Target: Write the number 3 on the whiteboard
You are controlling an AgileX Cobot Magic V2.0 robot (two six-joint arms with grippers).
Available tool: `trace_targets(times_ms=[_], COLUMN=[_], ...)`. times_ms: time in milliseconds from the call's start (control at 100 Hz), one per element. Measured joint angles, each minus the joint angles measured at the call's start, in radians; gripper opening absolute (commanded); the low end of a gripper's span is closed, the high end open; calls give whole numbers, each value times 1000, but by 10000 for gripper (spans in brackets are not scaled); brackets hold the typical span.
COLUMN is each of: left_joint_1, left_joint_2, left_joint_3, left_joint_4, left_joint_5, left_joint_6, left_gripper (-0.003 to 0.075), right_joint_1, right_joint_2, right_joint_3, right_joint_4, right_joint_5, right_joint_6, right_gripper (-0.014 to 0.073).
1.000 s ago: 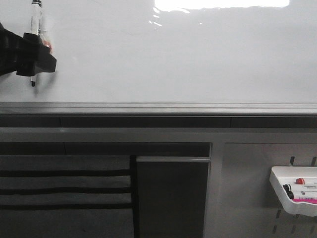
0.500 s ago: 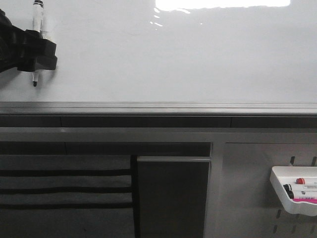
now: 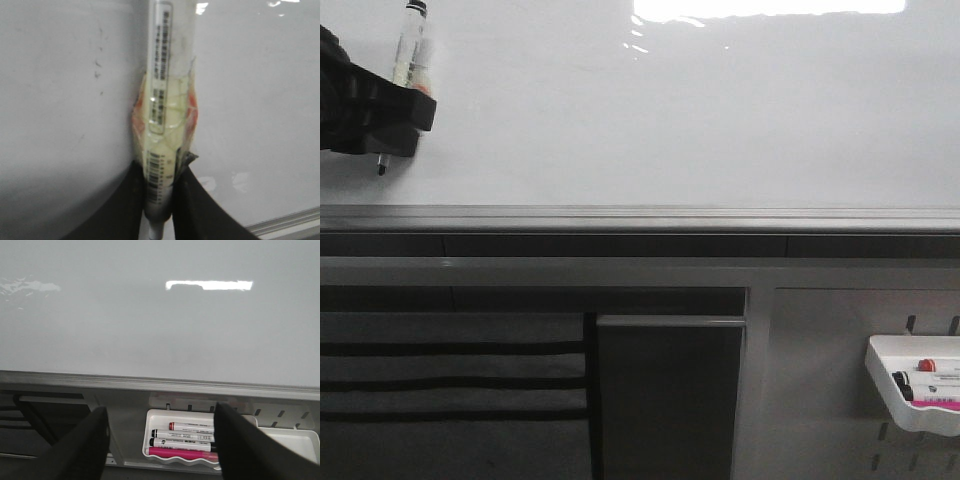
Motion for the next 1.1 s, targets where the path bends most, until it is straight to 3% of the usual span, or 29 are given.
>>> trace_targets(times_ms=[290, 500, 590, 790, 910, 1100], left_joint_1=[0, -32, -75, -196, -285, -422], left_joint_2=[-88, -235, -276, -298, -298, -298], left_joint_3=[0, -80, -148, -260, -273, -275], left_joint_4=[16, 117, 110, -53, -148, -180], left_joint_5=[133, 484, 678, 1003, 1064, 1077], left_joint_6=[0, 58, 153, 476, 622, 674], left_gripper=[-20, -20, -20, -20, -20, -20], right_joint_1=[0, 0, 0, 5, 63, 255], right_joint_2=[6, 120, 201, 390, 496, 589], right_joint_3=[0, -17, -45, -154, -236, -322], right_joint_4=[32, 149, 280, 620, 728, 745], right_joint_5=[2, 92, 142, 334, 473, 507], right_joint_6=[0, -69, -217, -697, -893, -1088], right_gripper=[407, 407, 407, 407, 407, 407])
